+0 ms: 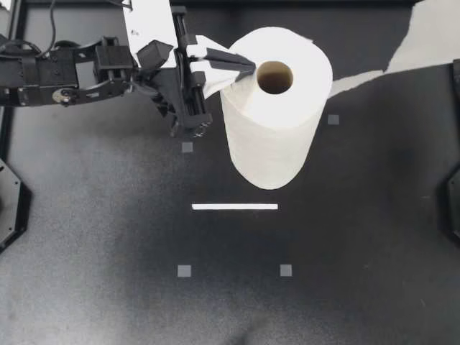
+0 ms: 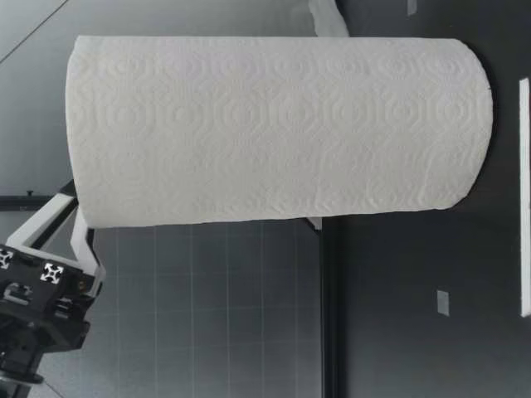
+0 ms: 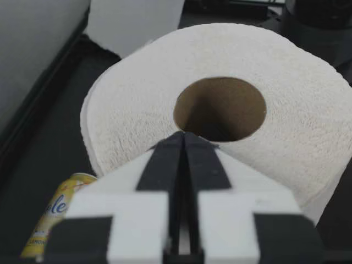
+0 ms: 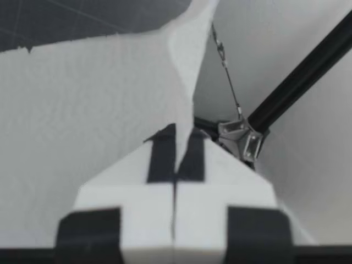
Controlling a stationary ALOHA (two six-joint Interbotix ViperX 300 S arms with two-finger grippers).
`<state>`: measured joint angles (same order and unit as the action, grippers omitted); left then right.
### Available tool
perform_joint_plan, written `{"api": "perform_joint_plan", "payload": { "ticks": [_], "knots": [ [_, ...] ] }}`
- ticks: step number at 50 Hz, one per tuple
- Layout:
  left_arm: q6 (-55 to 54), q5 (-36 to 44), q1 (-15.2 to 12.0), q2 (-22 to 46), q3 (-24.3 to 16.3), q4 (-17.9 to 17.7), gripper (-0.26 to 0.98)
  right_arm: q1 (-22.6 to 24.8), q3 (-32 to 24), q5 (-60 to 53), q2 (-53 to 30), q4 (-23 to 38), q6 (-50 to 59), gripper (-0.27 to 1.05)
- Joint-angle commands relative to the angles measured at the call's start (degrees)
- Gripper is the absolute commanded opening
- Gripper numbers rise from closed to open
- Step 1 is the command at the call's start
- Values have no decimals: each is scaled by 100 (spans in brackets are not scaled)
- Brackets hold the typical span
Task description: Pick up a piece of paper towel and place it on the spilled liquid.
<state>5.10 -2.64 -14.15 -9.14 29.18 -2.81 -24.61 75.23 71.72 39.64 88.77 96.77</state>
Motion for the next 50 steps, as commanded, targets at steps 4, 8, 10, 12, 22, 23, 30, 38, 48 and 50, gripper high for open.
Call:
{"api": "perform_joint_plan", "payload": {
  "ticks": [4, 8, 10, 12, 22, 23, 30, 38, 48, 50],
  "knots": [
    [-26, -62, -35, 62, 123, -18, 8, -387, -97, -791, 272, 404, -18, -14],
    [-18, -62, -35, 62, 123, -18, 8, -606, -132, -1063, 308, 580, 0, -14],
    [-26, -62, -35, 70, 114, -18, 8, -712, -167, -1169, 299, 615, 26, -14],
    [-26, -53, -44, 62, 114, -18, 8, -738, -220, -1406, 299, 650, 44, -14],
    [-18, 105, -35, 62, 141, -26, 8, -738, -712, -3876, 325, 659, 132, -14],
    [-18, 114, -35, 62, 132, -26, 8, -738, -756, -4069, 334, 650, 167, -14],
    [-9, 149, -35, 70, 114, -26, 8, -729, -1020, -5168, 422, 615, 466, -14],
    [-9, 141, -35, 70, 105, -26, 8, -861, -1099, -5440, 343, 589, 791, -14],
    [35, 334, 26, 44, 123, -26, 8, -1380, -1002, -5528, -343, 642, 861, -14],
    [44, 431, 44, 35, 132, -26, 8, -1459, -1037, -5537, -633, 703, 861, -14]
  ]
}}
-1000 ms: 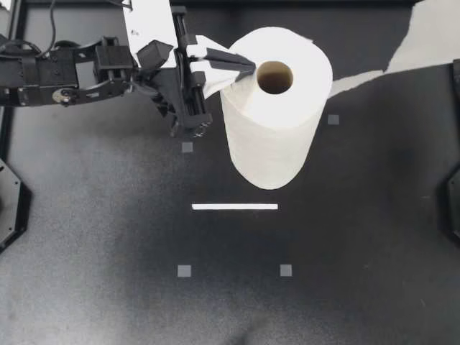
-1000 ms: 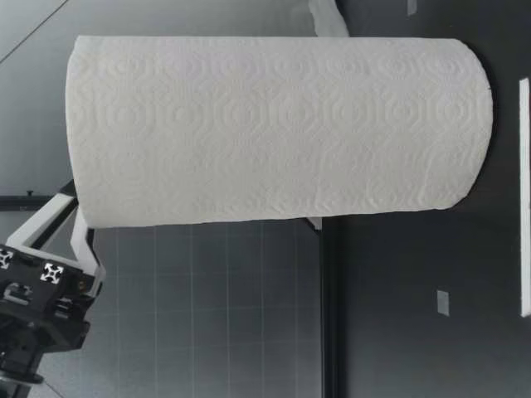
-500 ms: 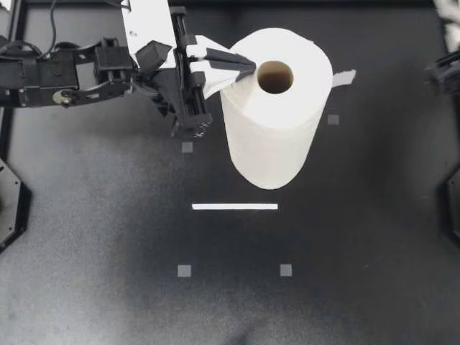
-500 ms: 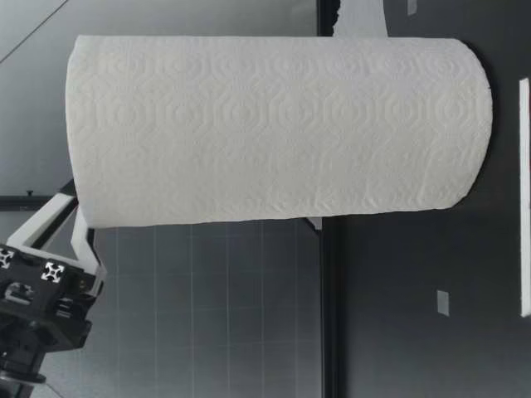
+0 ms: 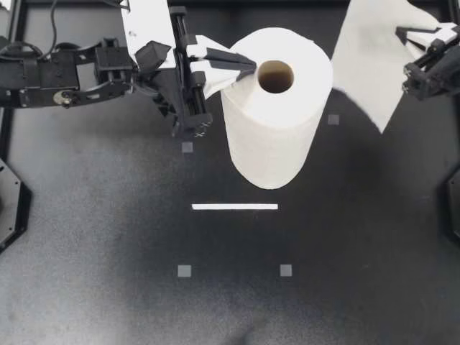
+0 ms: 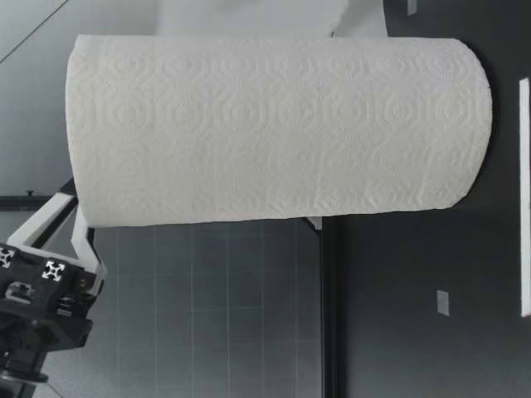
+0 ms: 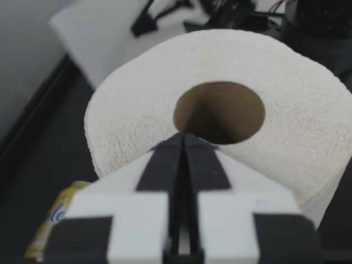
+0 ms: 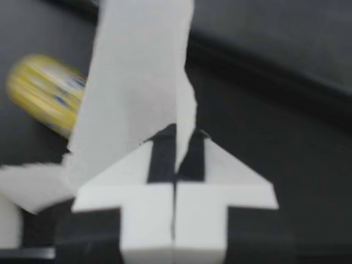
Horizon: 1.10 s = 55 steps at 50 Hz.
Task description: Pick up a piece of paper towel and place it on the spilled liquid.
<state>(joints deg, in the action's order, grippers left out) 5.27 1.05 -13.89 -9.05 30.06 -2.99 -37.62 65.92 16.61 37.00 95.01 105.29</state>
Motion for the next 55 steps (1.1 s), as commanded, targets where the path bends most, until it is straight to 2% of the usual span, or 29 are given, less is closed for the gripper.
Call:
{"api": "perform_joint_plan", "payload": {
  "ticks": [1, 10, 23, 29, 37, 45, 55],
  "knots": [
    [26, 105, 35, 26, 44, -9, 8, -185, -141, -26, -492, 123, 9, -14],
    [70, 404, 79, 26, 53, -9, 8, -404, -580, -18, -1705, 510, 9, -14],
    [88, 668, 193, -97, 123, 35, 8, -439, -1723, -70, -3586, 800, 0, -14],
    [97, 879, 237, -325, 343, 35, 8, -439, -2013, -123, -4052, 809, 0, -14],
    [35, 1424, 246, -659, 756, 44, 11, -439, -2162, -123, -4184, 809, -9, -14],
    [44, 1600, 246, -721, 870, 44, 24, -439, -2188, 88, -4184, 809, -9, -13],
    [53, 1784, 246, -782, 923, 44, 52, -439, -2250, 88, -4254, 791, -9, -2]
  ]
}}
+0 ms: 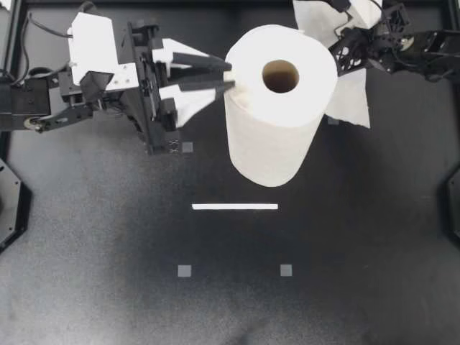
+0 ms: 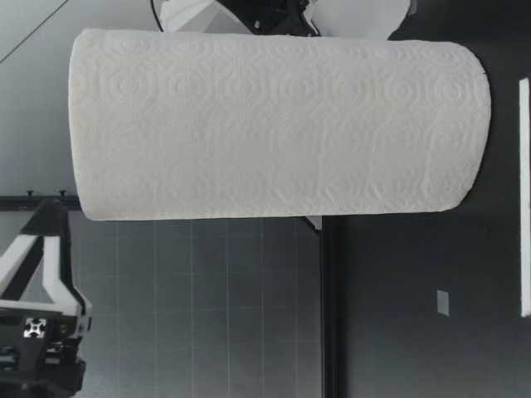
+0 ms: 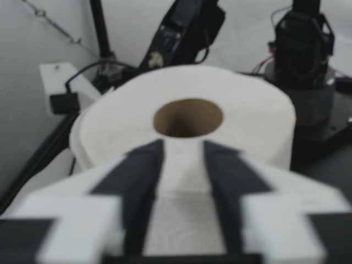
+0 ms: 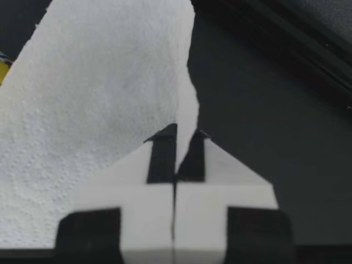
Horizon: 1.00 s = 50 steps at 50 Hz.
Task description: Pick up a piece of paper towel and place it on the spilled liquid.
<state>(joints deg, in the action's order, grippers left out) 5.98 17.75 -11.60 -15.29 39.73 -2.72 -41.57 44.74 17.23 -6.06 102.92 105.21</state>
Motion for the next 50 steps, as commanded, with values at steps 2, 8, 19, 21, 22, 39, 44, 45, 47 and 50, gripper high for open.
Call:
{"api": "perform_joint_plan", "payload": {
  "ticks": [2, 8, 19, 21, 22, 39, 44, 45, 47, 50],
  "knots": [
    [-26, 132, 18, -185, -18, 18, 58, -44, -149, 0, 53, 0, 0, 3],
    [-44, 264, 18, -308, 97, 18, 62, -44, -185, -79, 70, -9, 0, 27],
    [-62, 598, 35, -545, 299, 18, 61, -44, -193, 9, 246, -97, -18, 69],
    [-53, 598, 26, -580, 316, 18, 61, -35, -185, 97, 308, -105, -44, 70],
    [-53, 598, 35, -589, 325, 18, 61, -35, -185, 167, 334, -105, -53, 70],
    [-44, 589, 35, -888, 457, 18, 61, -35, 44, 1811, 870, -237, -747, 70],
    [-44, 589, 35, -984, 501, 18, 61, -26, 18, 1934, 1116, -527, -1134, 70],
    [-44, 589, 35, -1011, 510, 18, 61, -9, 9, 1934, 1187, -563, -1204, 70],
    [-44, 589, 35, -1063, 545, 18, 61, 53, 0, 1934, 1354, -615, -1345, 70],
    [-44, 589, 35, -1160, 589, 18, 61, 193, 0, 1934, 1652, -677, -1582, 70]
  ]
}}
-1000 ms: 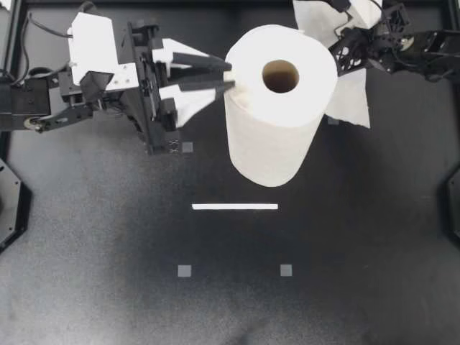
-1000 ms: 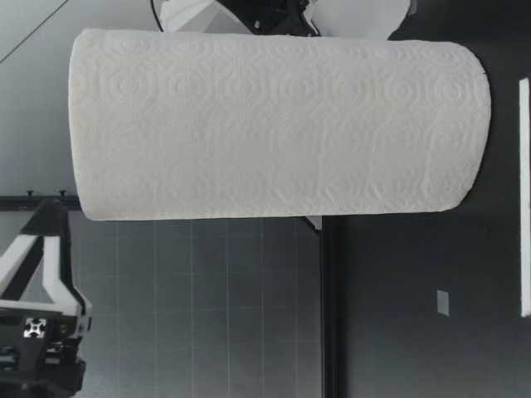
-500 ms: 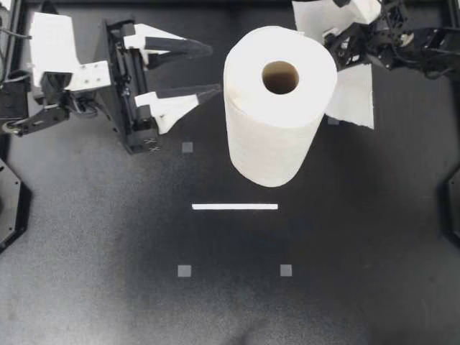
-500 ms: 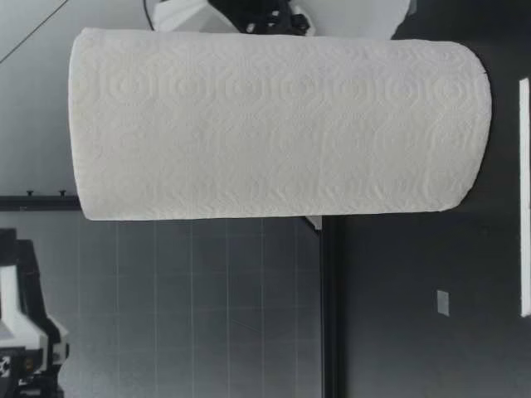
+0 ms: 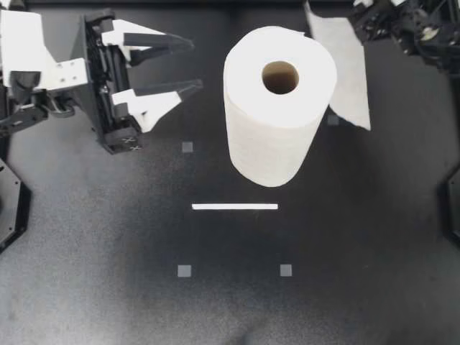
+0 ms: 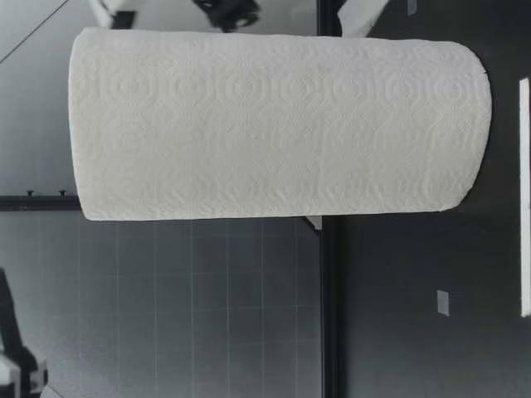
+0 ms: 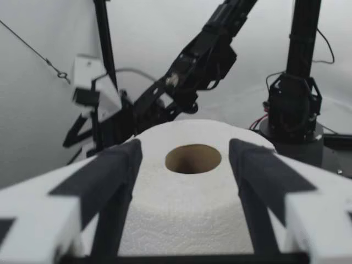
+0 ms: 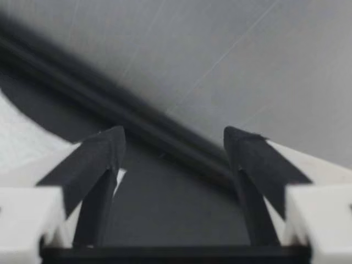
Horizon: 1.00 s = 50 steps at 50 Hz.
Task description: Pick up a piece of paper towel and place it on the spilled liquid.
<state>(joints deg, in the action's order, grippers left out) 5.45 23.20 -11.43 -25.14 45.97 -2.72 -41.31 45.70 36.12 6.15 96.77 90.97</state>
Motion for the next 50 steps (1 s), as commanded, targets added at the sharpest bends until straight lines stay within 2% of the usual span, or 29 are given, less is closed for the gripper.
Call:
{"api": "perform_joint_plan", "payload": {
  "ticks": [1, 9, 16, 24, 30, 38, 50],
  "knots": [
    [9, 44, 18, -202, -26, 18, 61, 229, -97, 44, 545, -70, -229, 70],
    [9, 44, 18, -404, 88, 18, 61, 1046, 44, -79, 1547, -422, -826, 70],
    [9, 44, 53, -536, 211, 18, 61, 1767, 272, -448, 2505, -888, -940, 69],
    [18, -35, 149, -554, 211, 26, 60, 2443, 519, -1591, 3630, -1292, -923, 60],
    [26, -360, 211, -562, 149, 26, 58, 2628, 677, -2804, 4140, -1441, -888, 44],
    [9, -545, 422, -686, 62, 26, 43, 2628, 879, -3762, 4500, -1582, -888, 23],
    [-9, -703, 712, -879, -70, 26, 16, 2628, 817, -4535, 4535, -1758, -896, 17]
  ]
}}
